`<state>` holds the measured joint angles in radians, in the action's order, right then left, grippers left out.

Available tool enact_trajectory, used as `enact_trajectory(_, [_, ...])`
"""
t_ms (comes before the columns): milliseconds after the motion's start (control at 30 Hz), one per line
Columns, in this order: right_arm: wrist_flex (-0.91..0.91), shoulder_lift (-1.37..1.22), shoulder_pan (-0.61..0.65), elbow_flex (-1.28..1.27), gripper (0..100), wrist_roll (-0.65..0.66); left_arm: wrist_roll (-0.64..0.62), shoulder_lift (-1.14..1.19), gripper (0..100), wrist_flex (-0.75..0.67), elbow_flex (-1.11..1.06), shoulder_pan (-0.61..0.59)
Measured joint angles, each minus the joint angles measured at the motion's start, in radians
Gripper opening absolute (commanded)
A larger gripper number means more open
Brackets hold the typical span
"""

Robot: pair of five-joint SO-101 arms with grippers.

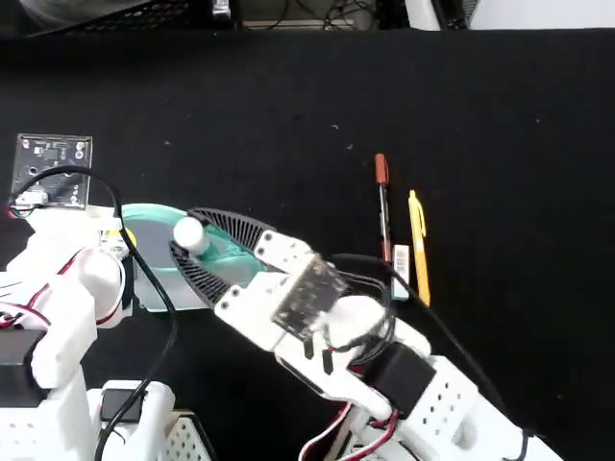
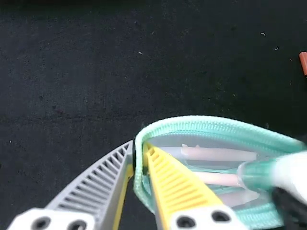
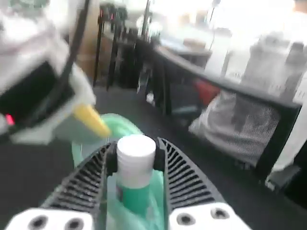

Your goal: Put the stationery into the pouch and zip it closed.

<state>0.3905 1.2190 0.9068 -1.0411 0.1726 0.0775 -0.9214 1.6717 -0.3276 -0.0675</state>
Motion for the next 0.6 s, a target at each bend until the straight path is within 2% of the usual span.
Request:
enact_trajectory(133, [0.144,0.005,0.000,0.054,25.2,-0.002,0.000,0.000,3,0.000,0.000,0.000])
enact_trajectory(200, [0.261,0.002,0.000,0.132,28.5,-0.002,0.000,0.000,3,0.000,0.000,0.000])
enact_trajectory(433, [0.626,-0.054,-0.012,0.583,22.0,0.002,0.000,0.000,3,0.000,0.000,-0.002])
enact_trajectory(500, [0.698,-0.069,-0.057,0.718,14.9,0.002,0.000,0.000,3,0.000,0.000,-0.002])
enact_trajectory(600, [0.770,-0.098,-0.201,0.850,1.8,0.002,0.002,0.000,3,0.000,0.000,-0.002])
